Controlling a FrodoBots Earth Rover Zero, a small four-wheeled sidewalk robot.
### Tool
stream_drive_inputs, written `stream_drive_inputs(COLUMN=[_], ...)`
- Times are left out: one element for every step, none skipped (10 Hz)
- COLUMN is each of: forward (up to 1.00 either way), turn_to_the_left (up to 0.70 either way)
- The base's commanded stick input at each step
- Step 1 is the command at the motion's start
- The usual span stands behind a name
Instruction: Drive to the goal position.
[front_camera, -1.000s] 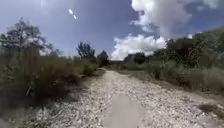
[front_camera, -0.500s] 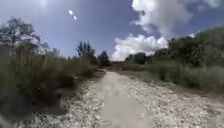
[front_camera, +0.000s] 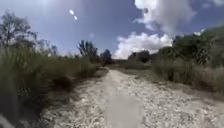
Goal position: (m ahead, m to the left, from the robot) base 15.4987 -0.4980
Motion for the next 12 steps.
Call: stream_drive_inputs(forward=[0.85,0.85,0.85,0.85,0.85,0.85,0.85,0.85,0.85,0.85,0.85,0.85], turn_to_the_left=[0.0,-0.05,-0.34,-0.34,-0.34,-0.34,-0.34,-0.04,0.0,0.0,0.0,0.0])
